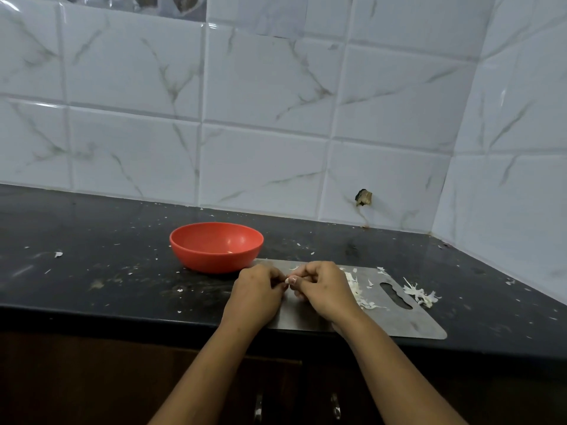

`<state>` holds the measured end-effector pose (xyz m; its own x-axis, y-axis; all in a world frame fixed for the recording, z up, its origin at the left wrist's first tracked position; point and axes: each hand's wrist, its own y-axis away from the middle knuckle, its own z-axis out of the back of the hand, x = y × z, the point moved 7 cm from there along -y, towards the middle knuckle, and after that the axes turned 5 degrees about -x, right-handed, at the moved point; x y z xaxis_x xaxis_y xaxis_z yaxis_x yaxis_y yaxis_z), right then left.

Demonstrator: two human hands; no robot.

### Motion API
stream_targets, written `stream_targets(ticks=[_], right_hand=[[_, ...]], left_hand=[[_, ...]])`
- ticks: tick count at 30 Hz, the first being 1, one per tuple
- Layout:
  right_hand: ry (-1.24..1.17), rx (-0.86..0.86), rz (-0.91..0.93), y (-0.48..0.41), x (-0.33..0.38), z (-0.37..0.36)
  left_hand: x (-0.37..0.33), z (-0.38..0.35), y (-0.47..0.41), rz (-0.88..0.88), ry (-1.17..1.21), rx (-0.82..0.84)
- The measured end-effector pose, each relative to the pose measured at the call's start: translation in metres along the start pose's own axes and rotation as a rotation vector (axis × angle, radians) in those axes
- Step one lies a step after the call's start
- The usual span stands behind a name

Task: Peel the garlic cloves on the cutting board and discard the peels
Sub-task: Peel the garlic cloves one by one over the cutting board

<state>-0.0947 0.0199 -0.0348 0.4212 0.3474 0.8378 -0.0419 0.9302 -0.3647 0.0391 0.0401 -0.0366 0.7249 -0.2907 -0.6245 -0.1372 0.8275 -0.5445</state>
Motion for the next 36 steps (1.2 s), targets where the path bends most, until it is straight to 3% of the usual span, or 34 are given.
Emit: stream_targets(ticks=[9, 18, 31, 36], right_hand=[[-0.082, -0.062, 0.002, -0.001, -0.010, -0.001], [-0.076, -0.040, 0.083, 0.004, -0.003, -0.002], [-0.401, 0.044, -0.014, 0.008, -0.002, 0.005], [-0.396, 0.036, -0.038, 0.007, -0.006, 0.007]], left_hand=[[-0.009, -0.002, 0.001, -0.054, -0.096, 0.010], [-0.018, -0.003, 0.006, -0.127, -0.269, -0.099], [-0.035, 0.005, 0.005, -0.214, -0.190, -0.118], [-0.031, -0.001, 0.004, -0.140, -0.100, -0.079]])
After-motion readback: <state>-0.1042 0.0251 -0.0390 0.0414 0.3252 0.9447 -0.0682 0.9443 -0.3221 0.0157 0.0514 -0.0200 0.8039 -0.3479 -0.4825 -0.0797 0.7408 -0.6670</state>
